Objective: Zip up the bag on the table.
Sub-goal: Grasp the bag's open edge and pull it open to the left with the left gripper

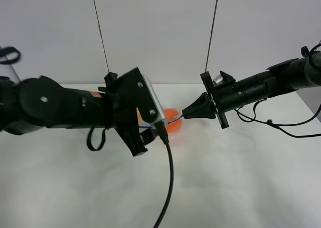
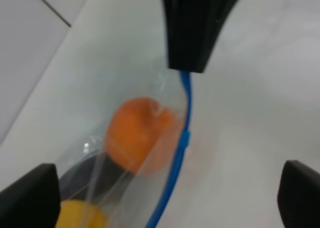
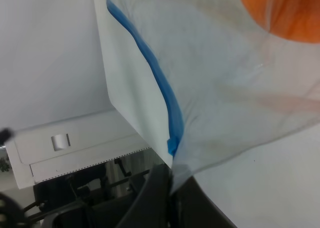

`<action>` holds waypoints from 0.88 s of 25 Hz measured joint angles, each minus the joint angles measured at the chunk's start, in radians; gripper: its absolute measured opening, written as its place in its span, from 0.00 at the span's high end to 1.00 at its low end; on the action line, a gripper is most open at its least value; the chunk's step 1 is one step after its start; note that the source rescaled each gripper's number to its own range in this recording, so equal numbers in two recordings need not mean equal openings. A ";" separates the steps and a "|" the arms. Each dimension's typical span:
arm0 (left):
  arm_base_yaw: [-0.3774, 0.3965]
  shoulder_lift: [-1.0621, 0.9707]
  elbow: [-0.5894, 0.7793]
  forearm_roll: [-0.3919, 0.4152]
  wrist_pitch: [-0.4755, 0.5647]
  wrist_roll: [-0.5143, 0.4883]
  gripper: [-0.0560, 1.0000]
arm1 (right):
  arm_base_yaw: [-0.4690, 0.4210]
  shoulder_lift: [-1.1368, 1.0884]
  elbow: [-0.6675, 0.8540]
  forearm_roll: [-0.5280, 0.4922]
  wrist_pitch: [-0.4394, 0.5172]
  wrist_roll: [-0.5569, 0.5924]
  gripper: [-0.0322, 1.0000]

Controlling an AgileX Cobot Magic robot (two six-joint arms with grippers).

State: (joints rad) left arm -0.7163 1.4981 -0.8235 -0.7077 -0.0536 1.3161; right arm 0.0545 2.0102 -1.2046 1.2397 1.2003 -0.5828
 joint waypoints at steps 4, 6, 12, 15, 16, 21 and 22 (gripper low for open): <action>-0.084 0.131 0.000 -0.001 -0.178 0.000 0.00 | 0.000 0.000 0.000 0.000 0.000 0.000 0.97; -0.113 0.189 0.000 -0.001 -0.278 0.000 0.00 | 0.000 0.000 0.000 0.000 -0.001 0.000 0.97; -0.135 0.330 0.001 0.005 -0.488 -0.050 0.01 | 0.000 0.000 0.000 0.000 -0.001 0.000 0.97; -0.135 0.360 0.002 0.080 -0.551 -0.114 0.13 | 0.000 0.000 0.000 0.000 -0.001 0.000 0.97; -0.135 0.363 0.002 0.123 -0.569 -0.143 0.18 | 0.000 0.000 0.000 0.000 -0.001 0.000 0.97; -0.135 0.366 0.002 0.282 -0.625 -0.277 0.32 | 0.000 0.000 0.000 0.000 -0.001 0.000 0.97; -0.135 0.366 0.002 0.296 -0.630 -0.284 0.33 | 0.000 0.000 0.000 0.000 -0.001 0.000 0.97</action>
State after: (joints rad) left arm -0.8517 1.8638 -0.8215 -0.4119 -0.6831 1.0326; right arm 0.0545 2.0102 -1.2046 1.2397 1.1991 -0.5828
